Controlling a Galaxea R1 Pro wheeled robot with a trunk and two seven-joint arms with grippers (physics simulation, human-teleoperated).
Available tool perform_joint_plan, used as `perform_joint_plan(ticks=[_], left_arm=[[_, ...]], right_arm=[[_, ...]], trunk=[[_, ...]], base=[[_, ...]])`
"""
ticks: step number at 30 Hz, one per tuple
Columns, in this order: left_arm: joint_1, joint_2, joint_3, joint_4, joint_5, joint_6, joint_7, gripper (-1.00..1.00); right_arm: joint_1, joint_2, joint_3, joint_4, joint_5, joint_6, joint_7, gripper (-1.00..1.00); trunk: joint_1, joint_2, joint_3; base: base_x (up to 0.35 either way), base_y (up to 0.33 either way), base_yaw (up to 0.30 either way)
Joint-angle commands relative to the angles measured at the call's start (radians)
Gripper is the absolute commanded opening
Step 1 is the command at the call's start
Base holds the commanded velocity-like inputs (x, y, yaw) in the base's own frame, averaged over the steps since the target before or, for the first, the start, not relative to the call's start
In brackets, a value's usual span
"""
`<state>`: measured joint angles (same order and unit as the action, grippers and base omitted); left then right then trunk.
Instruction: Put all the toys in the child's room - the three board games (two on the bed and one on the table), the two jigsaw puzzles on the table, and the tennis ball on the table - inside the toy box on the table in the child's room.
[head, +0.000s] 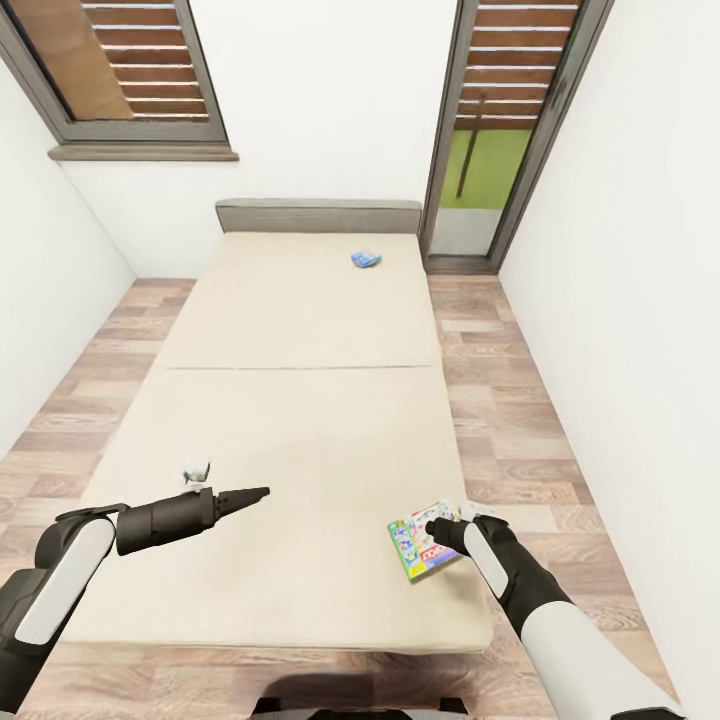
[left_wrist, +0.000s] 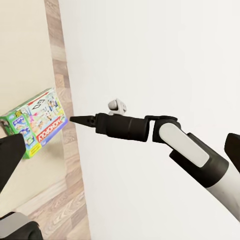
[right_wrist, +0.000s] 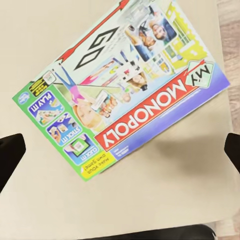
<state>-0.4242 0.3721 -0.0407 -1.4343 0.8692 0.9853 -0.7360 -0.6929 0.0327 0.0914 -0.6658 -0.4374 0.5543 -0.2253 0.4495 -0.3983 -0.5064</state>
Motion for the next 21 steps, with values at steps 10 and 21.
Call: perform_joint_plan(ticks=[10,21], left_arm=[[-0.001,0.001,-0.001,0.000,0.001,0.004,-0.002,1.00],[-0.001,0.001,-0.001,0.000,0.000,0.004,-0.002,1.00]], right_arm=[[0.000,-0.001,0.004,-0.002,-0.011,0.003,-0.009,1.00],[-0.001,-0.001,0.002,-0.013,-0.013,0.006,-0.004,1.00]], trunk=[[0.001,-0.002,-0.018],[0.001,-0.002,-0.036]], base=[[0.004,0.000,0.000],[0.000,0.000,0.000]])
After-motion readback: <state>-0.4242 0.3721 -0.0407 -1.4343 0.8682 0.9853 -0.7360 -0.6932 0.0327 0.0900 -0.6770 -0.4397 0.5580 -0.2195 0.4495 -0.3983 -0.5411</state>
